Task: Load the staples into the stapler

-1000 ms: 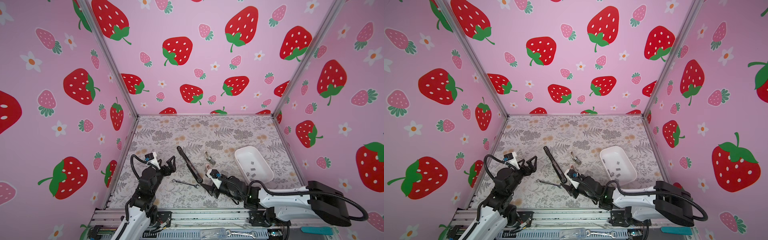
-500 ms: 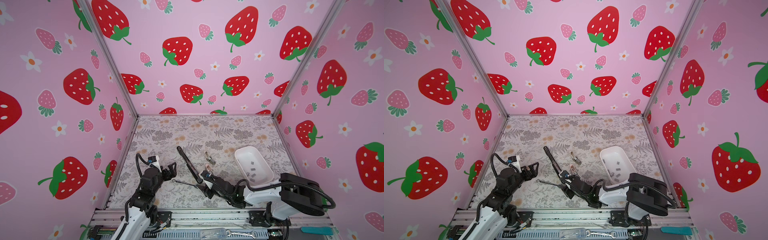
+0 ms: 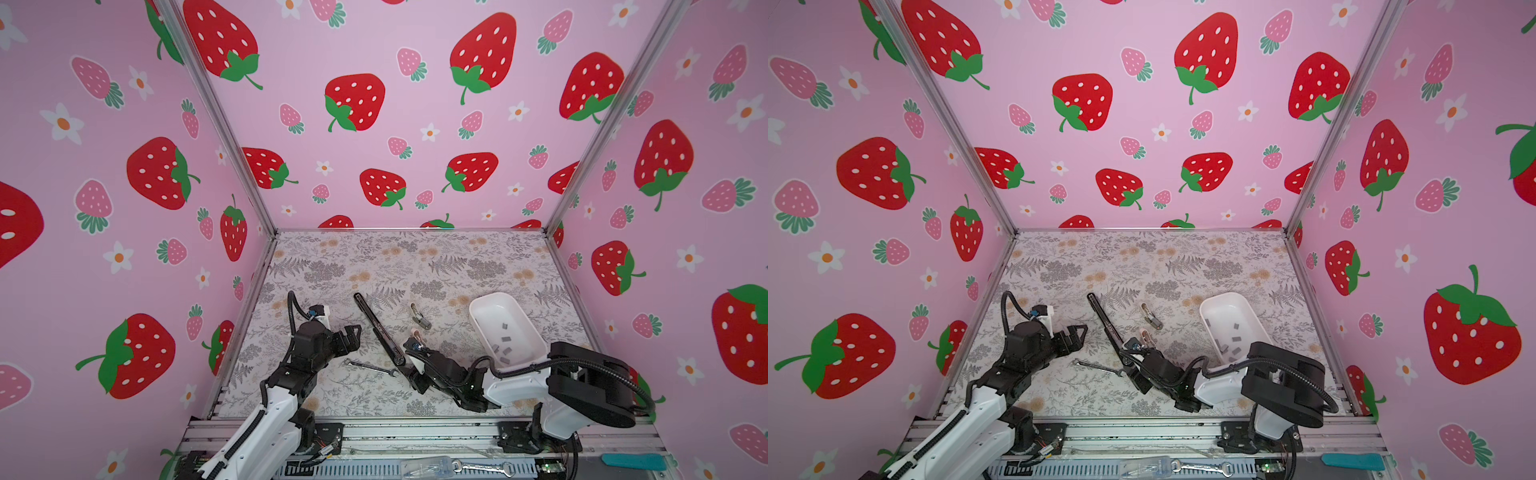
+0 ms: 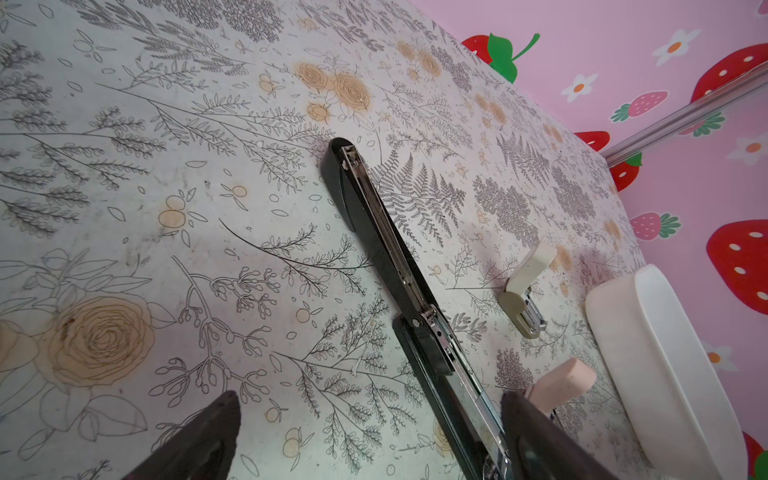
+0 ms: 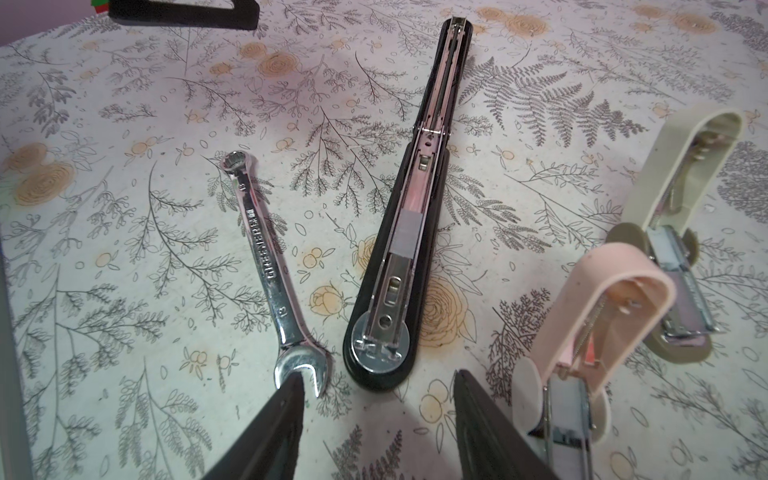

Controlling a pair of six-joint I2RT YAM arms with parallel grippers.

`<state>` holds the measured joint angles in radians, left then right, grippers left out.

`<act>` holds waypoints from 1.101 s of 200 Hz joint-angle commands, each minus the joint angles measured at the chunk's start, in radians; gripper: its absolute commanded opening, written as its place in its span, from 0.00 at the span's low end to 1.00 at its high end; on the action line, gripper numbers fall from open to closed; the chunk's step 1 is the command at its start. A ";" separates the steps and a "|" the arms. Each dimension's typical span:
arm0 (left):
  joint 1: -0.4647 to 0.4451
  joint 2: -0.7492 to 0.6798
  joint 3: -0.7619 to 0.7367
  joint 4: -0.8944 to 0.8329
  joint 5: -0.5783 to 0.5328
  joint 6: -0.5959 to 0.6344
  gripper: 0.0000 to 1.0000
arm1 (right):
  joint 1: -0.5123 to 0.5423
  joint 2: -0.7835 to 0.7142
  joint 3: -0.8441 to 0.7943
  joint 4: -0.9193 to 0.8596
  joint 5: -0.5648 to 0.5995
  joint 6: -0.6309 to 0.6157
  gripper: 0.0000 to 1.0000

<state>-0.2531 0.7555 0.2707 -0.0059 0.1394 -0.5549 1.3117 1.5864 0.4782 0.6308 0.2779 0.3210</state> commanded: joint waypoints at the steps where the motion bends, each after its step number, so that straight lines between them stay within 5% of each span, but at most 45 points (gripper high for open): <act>1: 0.002 0.008 0.037 0.037 0.014 -0.011 0.99 | -0.012 0.018 0.024 0.001 -0.001 0.013 0.59; 159: 0.002 0.100 0.061 0.078 0.012 0.003 0.99 | -0.081 0.200 0.196 -0.016 -0.064 -0.026 0.55; 220: 0.002 0.157 0.071 0.108 0.015 0.007 0.99 | -0.103 0.257 0.245 -0.028 -0.075 -0.022 0.42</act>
<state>-0.2531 0.8925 0.2951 0.0685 0.1581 -0.5518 1.2182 1.8263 0.6994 0.6167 0.2085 0.2916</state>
